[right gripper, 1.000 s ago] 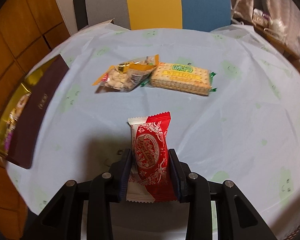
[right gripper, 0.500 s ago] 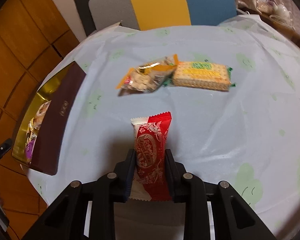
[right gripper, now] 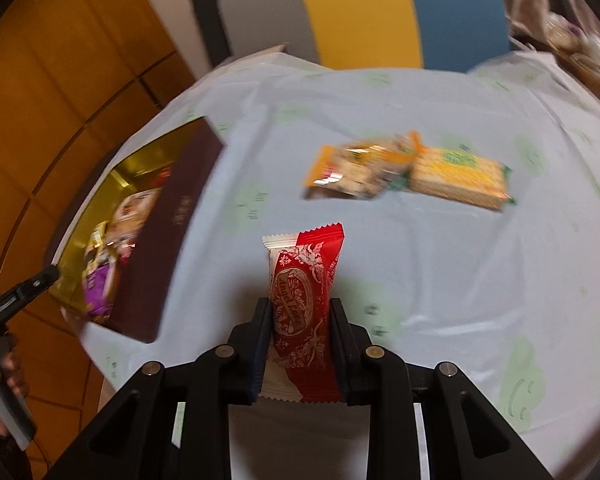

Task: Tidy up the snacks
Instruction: 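Carry the red pastry over the gold tin and open the right tool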

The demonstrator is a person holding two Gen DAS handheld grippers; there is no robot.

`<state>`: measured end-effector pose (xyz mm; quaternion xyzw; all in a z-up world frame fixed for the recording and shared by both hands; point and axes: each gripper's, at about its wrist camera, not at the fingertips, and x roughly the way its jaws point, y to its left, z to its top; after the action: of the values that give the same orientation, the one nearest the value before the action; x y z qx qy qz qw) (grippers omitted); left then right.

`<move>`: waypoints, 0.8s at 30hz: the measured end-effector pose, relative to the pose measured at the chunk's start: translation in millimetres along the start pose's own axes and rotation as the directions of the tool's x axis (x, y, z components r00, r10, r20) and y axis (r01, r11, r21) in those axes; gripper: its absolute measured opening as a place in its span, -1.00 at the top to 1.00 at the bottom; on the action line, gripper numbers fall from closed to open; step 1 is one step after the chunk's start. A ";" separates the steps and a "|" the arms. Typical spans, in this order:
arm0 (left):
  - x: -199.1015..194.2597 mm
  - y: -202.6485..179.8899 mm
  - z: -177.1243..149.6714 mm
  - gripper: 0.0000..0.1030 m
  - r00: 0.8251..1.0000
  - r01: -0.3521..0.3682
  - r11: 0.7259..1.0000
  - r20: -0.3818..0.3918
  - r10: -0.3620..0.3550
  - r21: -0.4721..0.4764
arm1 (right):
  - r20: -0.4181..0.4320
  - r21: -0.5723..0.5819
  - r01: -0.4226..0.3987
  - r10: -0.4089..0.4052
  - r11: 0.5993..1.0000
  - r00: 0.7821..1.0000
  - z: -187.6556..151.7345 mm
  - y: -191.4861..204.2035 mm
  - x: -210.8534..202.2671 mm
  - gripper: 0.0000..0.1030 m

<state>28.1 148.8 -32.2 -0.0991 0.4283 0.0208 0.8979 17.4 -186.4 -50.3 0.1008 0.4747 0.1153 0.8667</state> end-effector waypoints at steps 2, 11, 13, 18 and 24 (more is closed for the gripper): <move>0.6 2.5 0.1 0.18 1.000 -0.005 1.000 -0.002 0.004 -0.011 | -0.002 -0.043 -0.030 0.030 0.999 1.000 2.8 17.7 -0.6 0.46; -3.4 14.2 2.4 0.18 1.000 -0.024 0.999 0.014 0.024 -0.026 | -0.024 -0.329 -0.171 0.173 0.929 0.985 29.1 132.5 0.7 0.46; -4.0 18.2 2.4 0.18 1.000 -0.026 0.999 0.013 0.026 -0.034 | -0.031 -0.373 -0.194 0.197 0.907 0.980 33.4 157.3 6.7 0.46; -5.3 26.0 2.3 0.18 0.999 -0.036 0.998 0.010 0.037 -0.049 | -0.103 -0.412 -0.262 0.241 0.873 0.965 38.5 200.2 40.4 0.41; -5.2 28.0 1.0 0.18 0.999 -0.044 0.998 0.008 0.045 -0.045 | -0.125 -0.431 -0.246 0.212 0.868 0.969 37.8 211.8 61.9 0.21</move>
<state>22.1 176.7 -32.0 -0.1094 0.4257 0.0508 0.8968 59.7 31.3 -19.5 -0.0481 0.4522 0.3260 0.8288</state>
